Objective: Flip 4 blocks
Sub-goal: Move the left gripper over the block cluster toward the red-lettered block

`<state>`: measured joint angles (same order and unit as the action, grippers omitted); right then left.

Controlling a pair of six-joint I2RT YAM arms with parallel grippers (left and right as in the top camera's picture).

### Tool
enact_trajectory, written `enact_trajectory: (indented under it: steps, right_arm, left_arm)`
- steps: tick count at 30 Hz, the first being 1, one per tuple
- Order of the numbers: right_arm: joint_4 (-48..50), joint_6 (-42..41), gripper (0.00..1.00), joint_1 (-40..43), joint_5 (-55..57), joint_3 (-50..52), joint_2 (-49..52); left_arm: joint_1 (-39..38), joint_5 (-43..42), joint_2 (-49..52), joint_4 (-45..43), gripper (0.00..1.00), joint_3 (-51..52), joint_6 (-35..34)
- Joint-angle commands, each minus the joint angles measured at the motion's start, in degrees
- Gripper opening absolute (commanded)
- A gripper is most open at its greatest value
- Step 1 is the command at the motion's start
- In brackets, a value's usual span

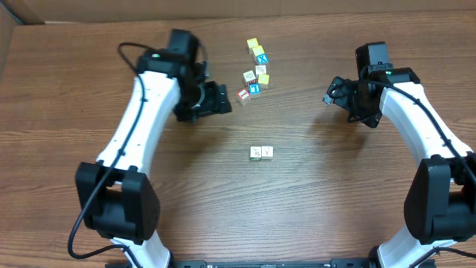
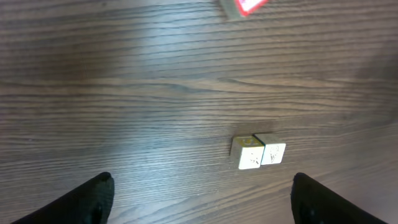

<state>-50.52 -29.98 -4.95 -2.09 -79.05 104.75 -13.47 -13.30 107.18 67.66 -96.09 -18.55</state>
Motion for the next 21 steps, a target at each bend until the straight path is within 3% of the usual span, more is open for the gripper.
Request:
enact_trajectory:
  steps: [1, 10, 17, 21]
  right_arm:
    - [0.3, 0.2, 1.0, 0.1, 0.5, -0.6, -0.2]
    - [0.3, 0.2, 1.0, 0.1, 0.5, -0.6, -0.2]
    - [0.3, 0.2, 1.0, 0.1, 0.5, -0.6, -0.2]
    - [0.3, 0.2, 1.0, 0.1, 0.5, -0.6, -0.2]
  left_arm:
    - [-3.2, 7.5, 0.6, -0.1, 0.8, -5.1, -2.6]
    - [-7.3, 8.0, 1.3, -6.9, 0.79, -7.1, -5.9]
    - [-7.9, 8.0, 3.2, -6.9, 0.8, -7.1, -5.6]
    - [-7.9, 8.0, 4.9, -5.6, 0.74, -7.2, -4.2]
